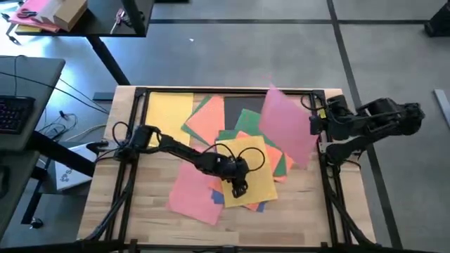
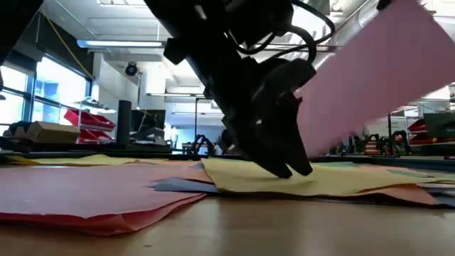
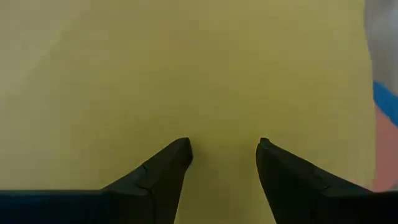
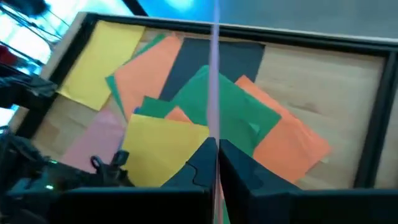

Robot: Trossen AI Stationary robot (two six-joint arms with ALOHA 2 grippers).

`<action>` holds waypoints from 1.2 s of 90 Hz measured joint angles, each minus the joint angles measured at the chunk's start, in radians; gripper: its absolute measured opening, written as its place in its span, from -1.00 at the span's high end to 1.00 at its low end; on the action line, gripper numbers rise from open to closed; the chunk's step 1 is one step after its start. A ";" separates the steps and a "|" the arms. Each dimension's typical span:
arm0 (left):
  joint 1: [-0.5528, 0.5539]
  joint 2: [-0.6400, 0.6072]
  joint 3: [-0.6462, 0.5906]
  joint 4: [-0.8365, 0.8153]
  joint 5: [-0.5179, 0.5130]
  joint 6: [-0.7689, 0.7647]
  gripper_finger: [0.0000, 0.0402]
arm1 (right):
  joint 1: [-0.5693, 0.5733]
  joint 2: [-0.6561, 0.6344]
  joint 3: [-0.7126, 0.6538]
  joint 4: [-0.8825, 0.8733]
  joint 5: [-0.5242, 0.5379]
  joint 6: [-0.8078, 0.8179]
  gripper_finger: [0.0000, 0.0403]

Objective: Organize paper
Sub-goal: Move the pink paper to the bottom right of the table

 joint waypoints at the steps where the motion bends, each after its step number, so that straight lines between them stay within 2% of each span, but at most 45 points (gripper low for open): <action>1: 0.005 0.000 0.000 -0.001 -0.001 0.004 0.11 | -0.001 0.002 0.000 0.000 -0.002 -0.001 1.00; 17: 0.134 -0.003 0.014 -0.047 -0.048 0.052 0.11 | -0.012 0.041 0.000 0.001 -0.008 -0.015 1.00; 36: 0.243 -0.020 0.074 -0.122 0.005 0.054 0.11 | -0.012 0.069 -0.024 0.003 -0.052 -0.023 1.00; 63: 0.247 -0.038 0.148 -0.166 0.004 0.117 0.11 | -0.012 0.073 -0.279 0.155 -0.310 -0.015 1.00; 79: 0.240 -0.105 0.195 -0.281 -0.008 0.152 0.11 | -0.012 0.073 -0.442 0.216 -0.386 0.068 1.00; 88: 0.215 -0.145 0.195 -0.378 -0.060 0.160 0.11 | -0.006 0.073 -0.506 0.249 -0.430 0.104 1.00; 99: 0.179 -0.156 0.194 -0.440 -0.110 0.161 0.11 | 0.030 0.077 -0.563 0.403 -0.431 -0.002 1.00; 108: 0.157 -0.141 0.162 -0.376 -0.103 0.153 0.11 | 0.053 0.107 -0.608 0.554 -0.450 -0.121 1.00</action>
